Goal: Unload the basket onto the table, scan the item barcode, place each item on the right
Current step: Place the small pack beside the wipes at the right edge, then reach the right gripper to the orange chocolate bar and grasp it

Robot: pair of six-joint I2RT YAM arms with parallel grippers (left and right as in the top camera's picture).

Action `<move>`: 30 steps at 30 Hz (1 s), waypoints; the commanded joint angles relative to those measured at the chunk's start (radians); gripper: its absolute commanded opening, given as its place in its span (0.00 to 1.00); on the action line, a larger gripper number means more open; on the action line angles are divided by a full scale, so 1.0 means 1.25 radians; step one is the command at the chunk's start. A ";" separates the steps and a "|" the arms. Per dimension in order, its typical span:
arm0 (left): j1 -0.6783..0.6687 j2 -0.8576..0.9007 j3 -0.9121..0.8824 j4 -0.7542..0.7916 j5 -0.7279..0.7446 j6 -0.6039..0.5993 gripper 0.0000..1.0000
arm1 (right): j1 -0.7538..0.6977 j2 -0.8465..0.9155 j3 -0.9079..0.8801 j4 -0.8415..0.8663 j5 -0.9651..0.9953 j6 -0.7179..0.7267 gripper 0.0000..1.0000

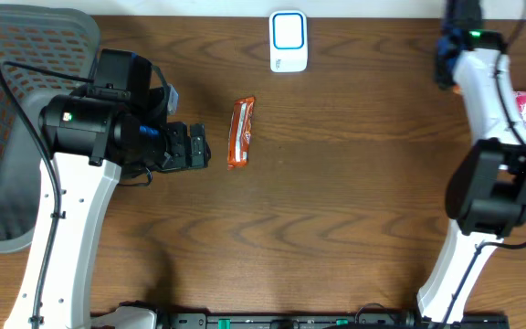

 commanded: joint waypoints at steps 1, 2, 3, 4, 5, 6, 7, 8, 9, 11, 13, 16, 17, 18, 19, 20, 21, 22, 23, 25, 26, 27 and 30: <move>-0.003 0.003 -0.002 -0.003 -0.005 -0.005 0.98 | -0.038 0.003 -0.034 -0.007 -0.115 -0.007 0.01; -0.003 0.003 -0.002 -0.003 -0.005 -0.005 0.98 | -0.047 0.003 -0.043 -0.006 -0.122 -0.007 0.01; -0.003 0.003 -0.002 -0.003 -0.005 -0.005 0.98 | -0.056 0.003 -0.053 -0.004 -0.123 -0.007 0.04; -0.003 0.003 -0.002 -0.003 -0.005 -0.005 0.98 | -0.063 0.003 -0.062 -0.001 -0.122 -0.008 0.14; -0.003 0.003 -0.002 -0.003 -0.005 -0.005 0.98 | -0.070 0.003 -0.069 0.000 -0.119 -0.007 0.36; -0.003 0.003 -0.002 -0.003 -0.005 -0.005 0.98 | -0.079 0.003 -0.071 -0.003 -0.120 -0.007 0.53; -0.003 0.003 -0.002 -0.003 -0.005 -0.005 0.98 | -0.081 0.002 -0.070 -0.003 -0.119 0.003 0.55; -0.003 0.003 -0.002 -0.003 -0.005 -0.005 0.98 | -0.083 -0.003 -0.070 -0.004 -0.120 0.013 0.56; -0.003 0.003 -0.002 -0.003 -0.005 -0.005 0.97 | -0.082 -0.008 -0.070 -0.005 -0.121 0.021 0.57; -0.003 0.003 -0.002 -0.003 -0.005 -0.005 0.98 | -0.071 -0.035 -0.070 -0.010 -0.126 0.027 0.59; -0.003 0.003 -0.002 -0.003 -0.005 -0.005 0.98 | -0.052 -0.083 -0.068 -0.010 -0.149 0.042 0.64; -0.003 0.003 -0.002 -0.003 -0.005 -0.005 0.98 | -0.030 -0.147 -0.068 -0.017 -0.238 0.062 0.72; -0.003 0.003 -0.002 -0.003 -0.005 -0.005 0.98 | -0.022 -0.172 -0.068 -0.024 -0.297 0.062 0.72; -0.003 0.003 -0.002 -0.003 -0.005 -0.005 0.98 | -0.014 -0.193 -0.068 -0.032 -0.355 0.062 0.73; -0.003 0.003 -0.002 -0.003 -0.005 -0.005 0.98 | -0.005 -0.216 -0.068 -0.042 -0.435 0.063 0.73; -0.003 0.003 -0.002 -0.003 -0.005 -0.005 0.98 | 0.005 -0.237 -0.068 -0.051 -0.524 0.062 0.83; -0.003 0.003 -0.002 -0.003 -0.005 -0.005 0.98 | 0.017 -0.254 -0.068 -0.057 -0.614 0.062 0.88; -0.003 0.003 -0.002 -0.003 -0.005 -0.005 0.98 | 0.027 -0.264 -0.068 -0.062 -0.685 0.062 0.92; -0.003 0.003 -0.002 -0.003 -0.005 -0.005 0.98 | 0.041 -0.273 -0.068 -0.065 -0.766 0.062 0.93; -0.003 0.003 -0.002 -0.003 -0.005 -0.005 0.98 | 0.071 -0.278 -0.068 -0.067 -0.888 0.062 0.93; -0.003 0.003 -0.002 -0.003 -0.005 -0.005 0.98 | 0.092 -0.277 -0.069 -0.071 -0.935 0.062 0.93; -0.003 0.003 -0.002 -0.003 -0.005 -0.005 0.98 | 0.114 -0.277 -0.072 -0.076 -0.959 0.062 0.93; -0.003 0.003 -0.002 -0.003 -0.005 -0.005 0.98 | 0.188 -0.271 -0.089 -0.081 -0.939 0.062 0.99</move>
